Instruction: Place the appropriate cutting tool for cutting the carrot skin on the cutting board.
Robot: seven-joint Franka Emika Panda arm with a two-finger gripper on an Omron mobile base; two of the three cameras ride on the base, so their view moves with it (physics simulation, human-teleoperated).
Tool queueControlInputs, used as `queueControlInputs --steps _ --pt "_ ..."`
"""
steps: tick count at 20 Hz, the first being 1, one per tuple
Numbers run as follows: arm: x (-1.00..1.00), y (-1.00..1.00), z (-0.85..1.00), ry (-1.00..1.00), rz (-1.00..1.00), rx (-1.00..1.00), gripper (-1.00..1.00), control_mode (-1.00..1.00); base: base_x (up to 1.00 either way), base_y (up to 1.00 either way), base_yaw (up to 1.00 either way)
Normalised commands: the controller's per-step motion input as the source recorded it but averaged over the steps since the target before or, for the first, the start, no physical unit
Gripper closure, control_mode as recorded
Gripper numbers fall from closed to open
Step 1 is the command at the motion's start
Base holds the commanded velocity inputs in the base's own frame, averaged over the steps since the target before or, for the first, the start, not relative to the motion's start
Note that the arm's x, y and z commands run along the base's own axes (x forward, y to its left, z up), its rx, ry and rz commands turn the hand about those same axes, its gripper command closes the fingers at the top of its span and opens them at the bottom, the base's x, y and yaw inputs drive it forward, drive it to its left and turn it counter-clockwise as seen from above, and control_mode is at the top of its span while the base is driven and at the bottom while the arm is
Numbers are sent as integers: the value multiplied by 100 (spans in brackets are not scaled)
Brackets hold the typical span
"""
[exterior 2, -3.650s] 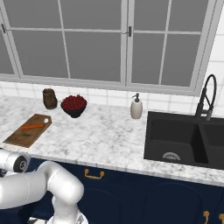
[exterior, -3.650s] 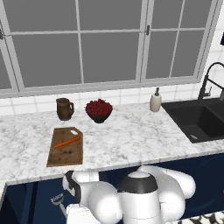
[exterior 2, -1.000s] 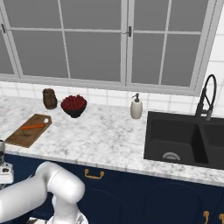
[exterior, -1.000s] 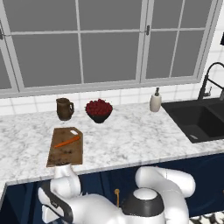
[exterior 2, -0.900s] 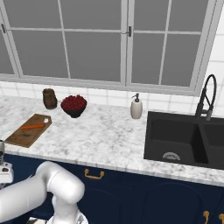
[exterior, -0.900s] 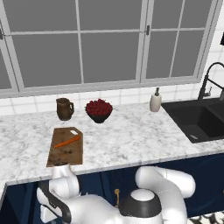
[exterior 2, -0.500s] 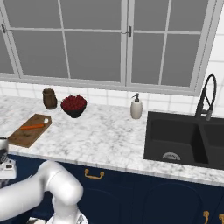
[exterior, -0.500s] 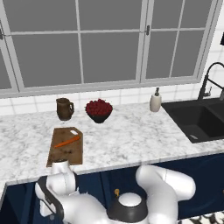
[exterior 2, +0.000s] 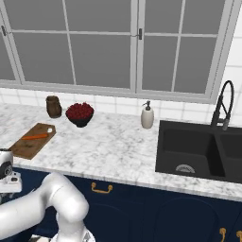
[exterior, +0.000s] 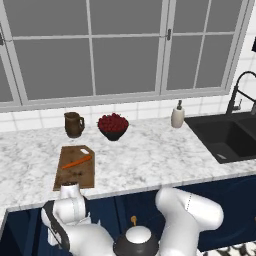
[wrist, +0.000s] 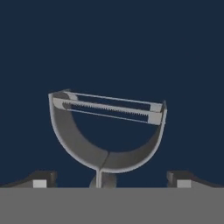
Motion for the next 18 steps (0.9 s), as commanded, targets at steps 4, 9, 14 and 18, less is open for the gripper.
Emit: queueControlInputs --steps 4,9,14,18 --pt "-8 -1 -18 -1 1 0 -100 -100 0 0 0" --pt "-19 0 -25 -4 1 0 100 -100 0 0 0" --pt "-9 15 -26 0 3 -2 100 -100 0 0 0" --pt "-5 -2 -9 0 1 0 100 -100 0 0 0"
